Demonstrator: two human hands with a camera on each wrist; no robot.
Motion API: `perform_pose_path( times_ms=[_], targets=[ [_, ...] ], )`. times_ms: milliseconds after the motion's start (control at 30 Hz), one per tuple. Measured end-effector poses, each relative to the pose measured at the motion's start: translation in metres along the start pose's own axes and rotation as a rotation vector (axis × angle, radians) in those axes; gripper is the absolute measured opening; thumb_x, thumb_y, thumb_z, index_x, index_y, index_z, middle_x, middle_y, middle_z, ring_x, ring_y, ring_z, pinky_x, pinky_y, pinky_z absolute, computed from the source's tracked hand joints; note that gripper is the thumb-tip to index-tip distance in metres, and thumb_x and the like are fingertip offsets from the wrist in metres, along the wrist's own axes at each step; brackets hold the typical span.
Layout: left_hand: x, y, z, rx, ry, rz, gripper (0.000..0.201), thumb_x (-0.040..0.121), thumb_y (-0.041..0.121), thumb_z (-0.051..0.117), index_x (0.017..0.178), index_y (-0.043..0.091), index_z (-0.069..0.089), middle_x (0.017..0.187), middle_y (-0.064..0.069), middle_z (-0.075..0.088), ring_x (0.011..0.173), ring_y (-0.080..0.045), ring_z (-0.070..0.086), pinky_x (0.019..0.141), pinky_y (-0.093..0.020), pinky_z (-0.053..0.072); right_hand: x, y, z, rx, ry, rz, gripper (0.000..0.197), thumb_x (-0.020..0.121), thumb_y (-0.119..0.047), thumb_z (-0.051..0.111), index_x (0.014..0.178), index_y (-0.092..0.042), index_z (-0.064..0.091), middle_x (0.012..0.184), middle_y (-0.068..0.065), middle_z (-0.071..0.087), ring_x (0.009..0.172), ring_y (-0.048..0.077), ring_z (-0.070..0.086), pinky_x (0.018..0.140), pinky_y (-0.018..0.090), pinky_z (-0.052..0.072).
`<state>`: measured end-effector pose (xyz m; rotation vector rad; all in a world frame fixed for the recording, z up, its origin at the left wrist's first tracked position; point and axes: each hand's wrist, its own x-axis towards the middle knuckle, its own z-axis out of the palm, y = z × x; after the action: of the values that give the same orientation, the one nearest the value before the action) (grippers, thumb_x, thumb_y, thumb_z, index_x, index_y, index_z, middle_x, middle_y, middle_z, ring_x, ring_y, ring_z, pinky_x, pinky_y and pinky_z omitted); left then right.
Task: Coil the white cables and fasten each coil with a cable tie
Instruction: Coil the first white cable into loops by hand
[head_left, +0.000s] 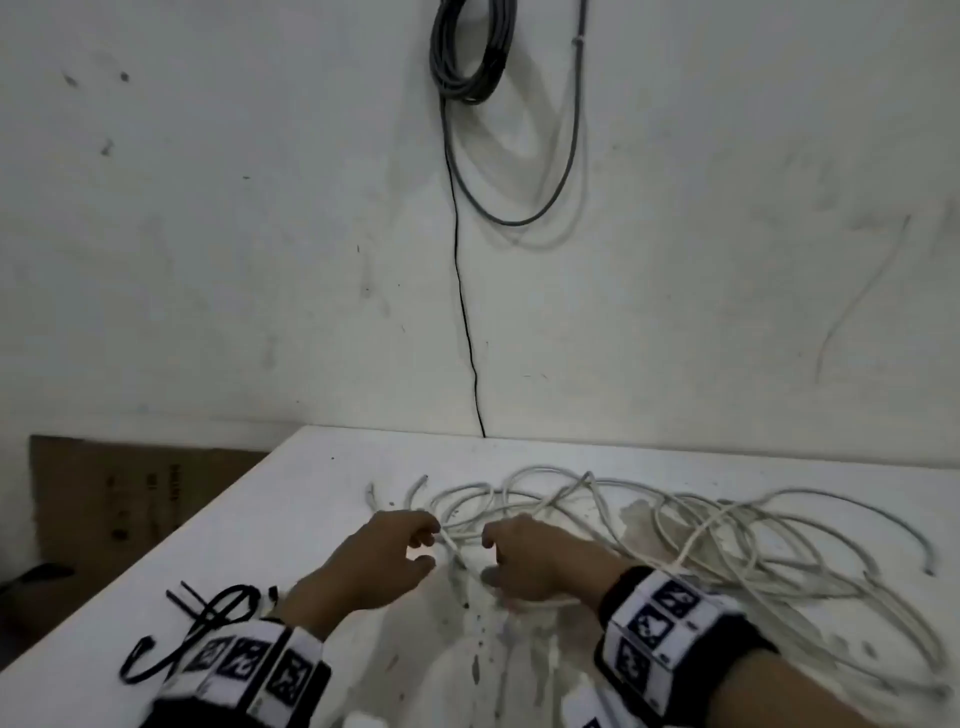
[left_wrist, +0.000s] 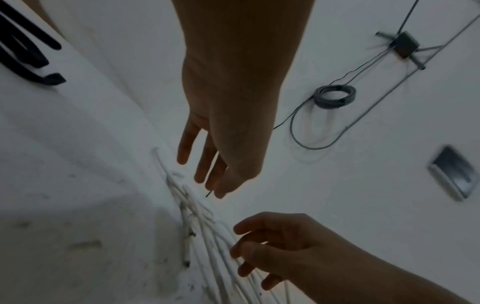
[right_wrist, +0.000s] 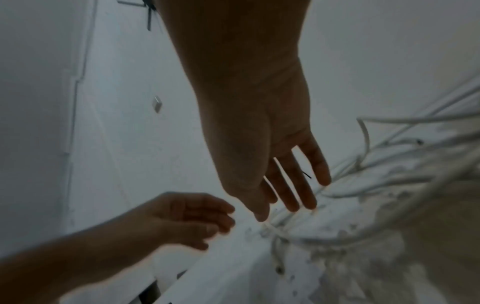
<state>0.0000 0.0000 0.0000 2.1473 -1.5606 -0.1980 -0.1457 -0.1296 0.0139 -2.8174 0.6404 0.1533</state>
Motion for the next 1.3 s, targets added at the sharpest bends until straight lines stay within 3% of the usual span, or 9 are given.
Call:
perform_pose_path(
  times_ms=[233, 333, 433, 533, 733, 967, 1033, 1133, 1300],
  targets=[
    [0.034, -0.018, 0.025, 0.058, 0.064, 0.140, 0.038, 0.087, 0.018, 0.055, 0.125, 0.023, 0.053, 0.127, 0.011, 0.051, 0.122, -0.005, 0.042, 0.098, -0.017, 0.035, 0.019, 0.002, 0.012, 0.041, -0.052, -0.029, 0.025, 0.089, -0.018, 0.053, 0.067, -0.007, 0.049, 0.073, 0.008, 0.052, 0.080, 0.029, 0.058, 0.054, 0.025, 0.039],
    [0.045, -0.012, 0.024, 0.033, 0.119, 0.229, 0.027, 0.090, 0.028, 0.052, 0.114, 0.022, 0.063, 0.114, 0.006, 0.065, 0.109, -0.009, 0.054, 0.093, -0.025, 0.043, 0.012, 0.009, -0.013, 0.227, 0.106, -0.110, 0.018, 0.094, -0.012, 0.046, 0.079, -0.008, 0.055, 0.080, 0.009, 0.056, 0.075, 0.029, 0.062, 0.062, 0.033, 0.048],
    [0.055, 0.004, 0.014, -0.108, 0.220, 0.205, 0.041, 0.092, 0.047, 0.033, 0.100, 0.021, 0.064, 0.092, 0.006, 0.070, 0.087, -0.011, 0.062, 0.078, -0.030, 0.049, -0.003, 0.021, -0.060, 0.436, 0.375, -0.145, 0.019, 0.096, -0.012, 0.047, 0.084, -0.013, 0.061, 0.071, -0.003, 0.056, 0.049, 0.003, 0.052, 0.048, 0.016, 0.042],
    [0.067, 0.022, 0.005, -0.309, 0.317, 0.192, 0.023, 0.099, 0.028, 0.042, 0.085, 0.028, 0.060, 0.078, 0.006, 0.067, 0.073, -0.008, 0.060, 0.063, -0.016, 0.046, -0.019, 0.040, -0.101, 0.528, 0.652, -0.167, 0.018, 0.095, -0.012, 0.052, 0.081, -0.019, 0.062, 0.064, -0.007, 0.056, 0.043, -0.003, 0.047, 0.046, 0.009, 0.035],
    [0.091, 0.047, -0.010, -0.294, 0.482, 0.337, 0.014, 0.092, 0.028, 0.050, 0.086, 0.031, 0.062, 0.077, 0.011, 0.066, 0.097, 0.004, 0.048, 0.078, -0.004, 0.038, -0.052, 0.080, -0.144, 0.835, 1.003, -0.103, 0.016, 0.095, -0.013, 0.051, 0.092, -0.014, 0.066, 0.065, -0.005, 0.058, 0.048, 0.013, 0.045, 0.047, 0.021, 0.039],
    [0.103, 0.105, -0.020, -0.268, 0.576, 0.464, 0.031, 0.088, 0.030, 0.047, 0.100, 0.015, 0.071, 0.079, 0.006, 0.073, 0.076, -0.004, 0.061, 0.067, -0.027, 0.051, -0.051, 0.092, -0.128, -0.369, 1.100, 0.015, 0.066, 0.068, -0.007, 0.074, 0.130, -0.013, 0.052, 0.118, 0.010, 0.062, 0.108, 0.032, 0.060, 0.087, 0.058, 0.043],
    [0.103, 0.122, -0.022, -0.186, 0.546, 0.547, 0.031, 0.090, 0.031, 0.046, 0.100, 0.015, 0.071, 0.077, 0.005, 0.073, 0.071, -0.003, 0.056, 0.060, -0.025, 0.045, -0.049, 0.082, -0.121, -0.472, 1.029, -0.169, 0.043, 0.075, -0.028, 0.068, 0.116, -0.018, 0.062, 0.100, 0.001, 0.071, 0.098, 0.024, 0.067, 0.086, 0.066, 0.044],
    [0.100, 0.134, -0.026, -0.184, 0.559, 0.600, 0.037, 0.091, 0.040, 0.043, 0.103, 0.017, 0.070, 0.076, 0.003, 0.071, 0.069, -0.009, 0.054, 0.059, -0.026, 0.044, -0.051, 0.077, -0.123, -0.188, 0.943, -0.348, 0.032, 0.088, -0.034, 0.046, 0.099, -0.013, 0.067, 0.063, 0.003, 0.059, 0.052, 0.028, 0.057, 0.052, 0.045, 0.055],
    [0.096, 0.127, -0.042, -0.130, 0.569, 0.656, 0.032, 0.091, 0.034, 0.049, 0.112, 0.016, 0.066, 0.083, 0.005, 0.071, 0.067, -0.005, 0.056, 0.060, -0.021, 0.046, -0.063, 0.082, -0.139, -0.140, 0.983, -0.395, 0.026, 0.092, -0.028, 0.044, 0.098, -0.012, 0.065, 0.061, 0.004, 0.054, 0.048, 0.028, 0.049, 0.041, 0.042, 0.046]
  ],
)
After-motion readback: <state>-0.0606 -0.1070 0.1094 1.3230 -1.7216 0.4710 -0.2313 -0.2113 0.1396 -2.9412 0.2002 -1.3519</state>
